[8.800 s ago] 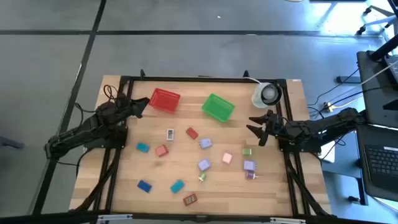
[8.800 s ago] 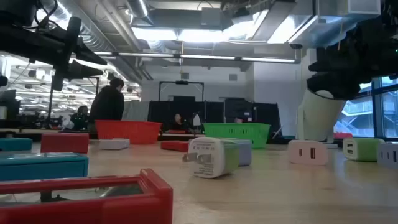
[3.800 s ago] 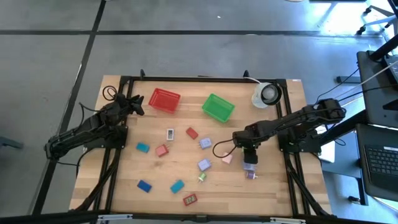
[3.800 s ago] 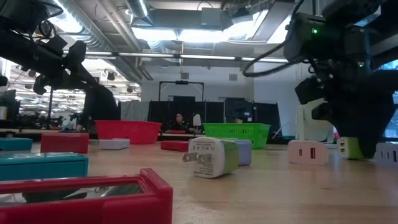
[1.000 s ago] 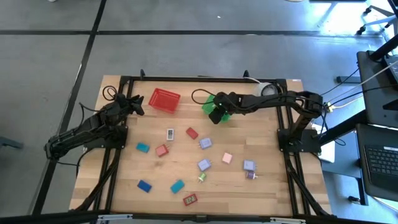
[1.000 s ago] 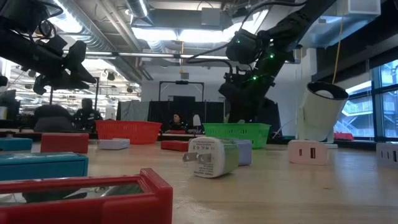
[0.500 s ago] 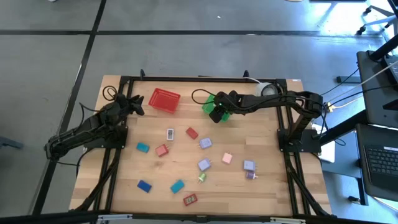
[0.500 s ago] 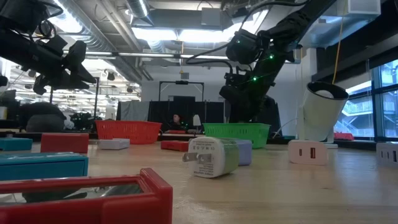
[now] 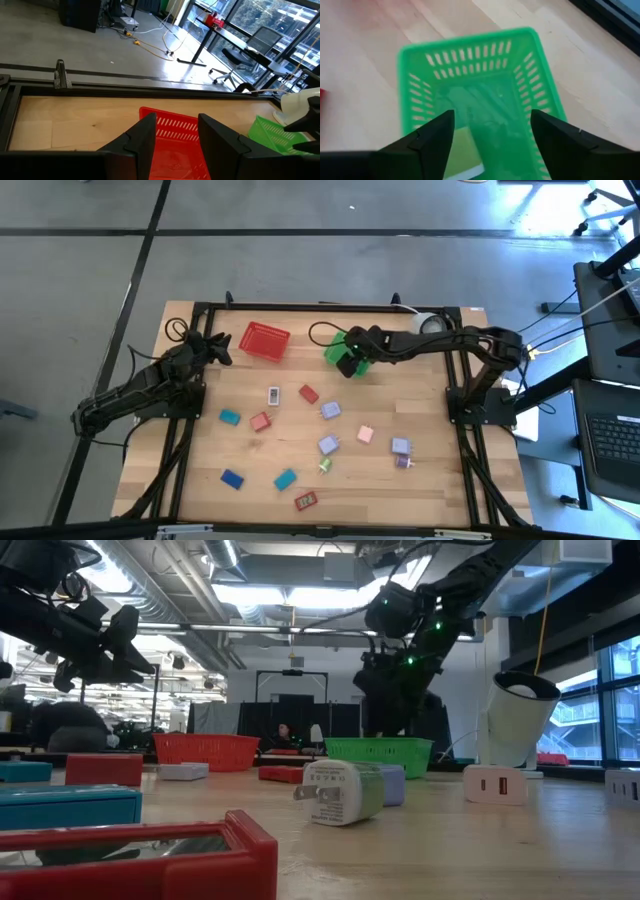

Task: Pick & Place Office items
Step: Put the top light violet charger adapter into the green bin

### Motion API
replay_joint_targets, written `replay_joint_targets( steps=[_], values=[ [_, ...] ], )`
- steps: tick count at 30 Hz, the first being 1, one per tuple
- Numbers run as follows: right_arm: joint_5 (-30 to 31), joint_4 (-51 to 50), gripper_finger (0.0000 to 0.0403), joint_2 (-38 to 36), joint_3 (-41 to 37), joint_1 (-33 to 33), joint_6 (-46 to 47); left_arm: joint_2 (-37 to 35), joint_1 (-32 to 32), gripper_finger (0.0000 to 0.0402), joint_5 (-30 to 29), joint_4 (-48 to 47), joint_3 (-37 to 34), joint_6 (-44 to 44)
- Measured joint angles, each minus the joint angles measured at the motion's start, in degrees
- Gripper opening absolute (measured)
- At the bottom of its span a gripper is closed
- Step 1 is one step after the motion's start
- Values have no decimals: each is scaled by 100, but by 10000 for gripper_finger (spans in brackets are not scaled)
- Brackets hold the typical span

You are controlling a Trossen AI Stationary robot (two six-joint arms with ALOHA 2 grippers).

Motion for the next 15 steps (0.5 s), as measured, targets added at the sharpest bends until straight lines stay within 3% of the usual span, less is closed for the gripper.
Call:
replay_joint_targets(
  steps=[4,11,15],
  values=[
    [-463,-296,268,-330,206,4,128,0,-2,141,-2,0,-2,0],
    [-2740,-1011,257,-784,271,224,-670,0,-2,141,0,0,0,0],
    [-2928,-1023,250,-801,271,582,-1206,0,0,141,0,0,-1,0]
  ],
)
